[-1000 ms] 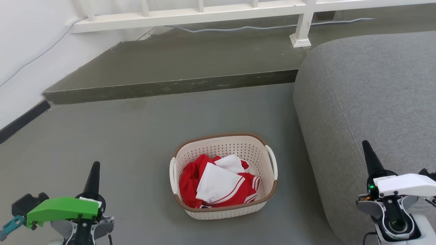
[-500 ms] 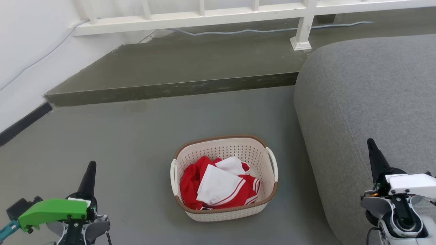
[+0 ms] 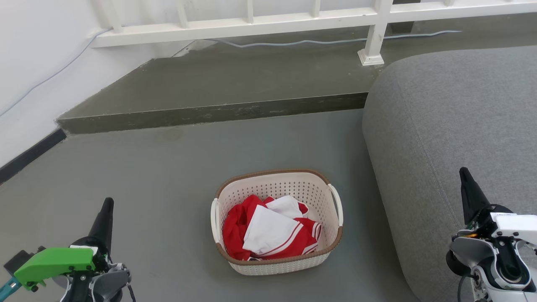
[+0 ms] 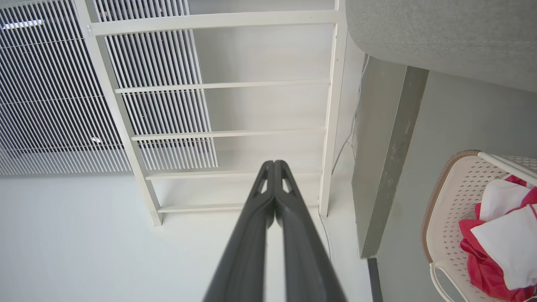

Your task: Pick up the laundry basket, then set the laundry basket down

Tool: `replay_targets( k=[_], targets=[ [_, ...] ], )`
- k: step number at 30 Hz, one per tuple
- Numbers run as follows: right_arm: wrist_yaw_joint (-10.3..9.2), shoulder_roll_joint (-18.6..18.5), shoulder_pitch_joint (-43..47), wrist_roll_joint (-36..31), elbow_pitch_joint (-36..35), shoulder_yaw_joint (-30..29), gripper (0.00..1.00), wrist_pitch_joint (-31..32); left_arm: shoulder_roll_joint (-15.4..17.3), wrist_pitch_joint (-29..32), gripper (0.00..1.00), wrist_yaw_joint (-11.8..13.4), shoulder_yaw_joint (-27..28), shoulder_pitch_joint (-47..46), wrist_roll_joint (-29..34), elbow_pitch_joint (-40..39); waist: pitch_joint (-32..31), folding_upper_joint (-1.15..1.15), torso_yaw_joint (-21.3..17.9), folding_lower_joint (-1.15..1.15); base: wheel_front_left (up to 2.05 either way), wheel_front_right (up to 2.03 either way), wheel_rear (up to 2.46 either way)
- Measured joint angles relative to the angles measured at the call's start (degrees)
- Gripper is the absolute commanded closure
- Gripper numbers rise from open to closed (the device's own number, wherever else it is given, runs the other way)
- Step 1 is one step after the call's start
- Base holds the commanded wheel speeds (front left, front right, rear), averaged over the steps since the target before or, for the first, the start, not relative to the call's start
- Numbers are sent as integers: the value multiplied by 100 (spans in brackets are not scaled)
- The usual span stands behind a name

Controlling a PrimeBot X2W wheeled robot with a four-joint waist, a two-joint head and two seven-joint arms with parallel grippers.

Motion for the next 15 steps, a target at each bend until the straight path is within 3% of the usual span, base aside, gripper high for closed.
replay_targets(
  k=[15],
  targets=[
    [0,5,-2,26,23,-11,100,7,0,0,100,-20,15,0,-29,-2,0,0,0,0,0,0,0]
  ],
)
